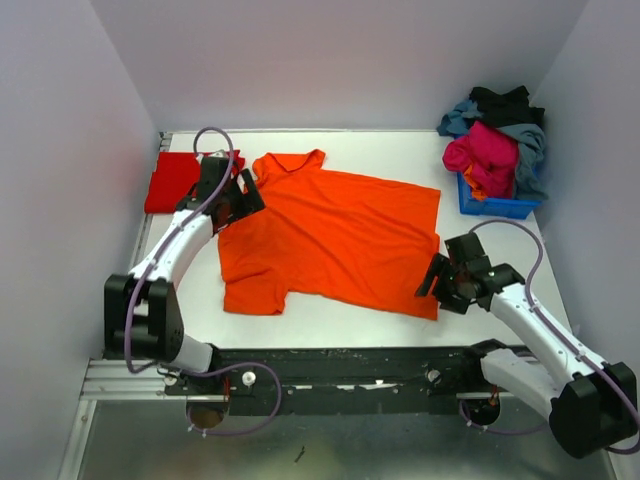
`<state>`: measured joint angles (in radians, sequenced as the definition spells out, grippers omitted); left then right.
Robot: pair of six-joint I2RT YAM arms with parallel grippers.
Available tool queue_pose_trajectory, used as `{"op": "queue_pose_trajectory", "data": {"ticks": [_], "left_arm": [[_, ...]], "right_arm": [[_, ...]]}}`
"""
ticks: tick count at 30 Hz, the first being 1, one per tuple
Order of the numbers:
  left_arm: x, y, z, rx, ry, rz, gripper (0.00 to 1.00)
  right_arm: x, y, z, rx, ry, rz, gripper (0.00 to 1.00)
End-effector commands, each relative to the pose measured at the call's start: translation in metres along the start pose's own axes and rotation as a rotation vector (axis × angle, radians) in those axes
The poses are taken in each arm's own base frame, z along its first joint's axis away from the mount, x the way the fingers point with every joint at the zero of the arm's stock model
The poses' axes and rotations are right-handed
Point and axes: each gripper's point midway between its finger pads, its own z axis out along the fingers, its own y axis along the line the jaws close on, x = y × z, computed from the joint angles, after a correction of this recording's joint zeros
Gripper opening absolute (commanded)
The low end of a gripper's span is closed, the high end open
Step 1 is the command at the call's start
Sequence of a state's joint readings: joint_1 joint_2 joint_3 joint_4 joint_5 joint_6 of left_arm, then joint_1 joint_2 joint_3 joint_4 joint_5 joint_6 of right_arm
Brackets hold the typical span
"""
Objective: Fold and stack the t-shirts
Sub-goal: Flatten out the tshirt, then grap the side of the flattened tshirt closest away from the robot with both arms
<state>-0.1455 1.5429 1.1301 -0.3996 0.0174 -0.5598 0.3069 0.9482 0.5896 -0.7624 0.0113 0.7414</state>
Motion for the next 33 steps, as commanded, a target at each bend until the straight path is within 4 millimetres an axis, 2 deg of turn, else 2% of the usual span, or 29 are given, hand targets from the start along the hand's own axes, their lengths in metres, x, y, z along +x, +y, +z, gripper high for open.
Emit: {"op": "queue_pose_trajectory", "data": {"ticks": [1,3,4,5,8,11,13,16,19,20,23,25,28,30,32,33], "left_arm": [[-0.007,0.008,-0.044,-0.045,-0.149,-0.071,0.99],[0.005,0.022,-0.064,-0.09,-0.171,-0.117,0.99],[0.011,0.033,-0.072,-0.133,-0.185,-0.154,0.99],[0.015,0.045,-0.081,-0.18,-0.206,-0.171,0.94],[0.035,0.076,-0.104,-0.325,-0.173,-0.168,0.93],[0.06,0.095,-0.122,-0.404,-0.104,-0.171,0.92],[0.075,0.098,-0.128,-0.398,-0.071,-0.204,0.9],[0.097,0.092,-0.125,-0.331,-0.025,-0.253,0.88],[0.116,0.094,-0.118,-0.314,0.005,-0.293,0.87],[0.12,0.095,-0.116,-0.309,0.008,-0.303,0.86],[0.131,0.098,-0.11,-0.308,0.026,-0.327,0.84],[0.139,0.099,-0.107,-0.313,0.054,-0.327,0.84],[0.15,0.103,-0.104,-0.328,0.093,-0.332,0.82],[0.156,0.102,-0.103,-0.325,0.116,-0.346,0.77],[0.162,0.104,-0.103,-0.327,0.124,-0.361,0.72],[0.164,0.105,-0.103,-0.331,0.123,-0.365,0.68]], "right_arm": [[0.019,-0.005,0.001,0.007,0.068,0.015,0.76],[0.027,-0.009,0.003,0.016,0.089,0.021,0.73],[0.028,-0.013,0.004,0.029,0.09,0.027,0.72],[0.028,-0.016,0.004,0.045,0.082,0.037,0.68],[0.028,-0.016,0.004,0.047,0.079,0.05,0.63],[0.031,-0.024,0.006,0.096,0.093,0.054,0.63],[0.033,-0.024,0.007,0.101,0.112,0.045,0.62],[0.033,-0.025,0.009,0.119,0.126,0.046,0.55],[0.037,-0.027,0.011,0.145,0.158,0.049,0.54],[0.038,-0.027,0.013,0.152,0.161,0.051,0.5],[0.037,-0.031,0.016,0.19,0.163,0.06,0.49],[0.037,-0.034,0.018,0.213,0.168,0.062,0.43],[0.034,-0.035,0.019,0.242,0.173,0.067,0.26],[0.031,-0.034,0.014,0.251,0.175,0.059,0.23],[0.03,-0.029,0.009,0.231,0.174,0.061,0.1],[0.028,-0.025,0.007,0.203,0.168,0.053,0.08]]}}
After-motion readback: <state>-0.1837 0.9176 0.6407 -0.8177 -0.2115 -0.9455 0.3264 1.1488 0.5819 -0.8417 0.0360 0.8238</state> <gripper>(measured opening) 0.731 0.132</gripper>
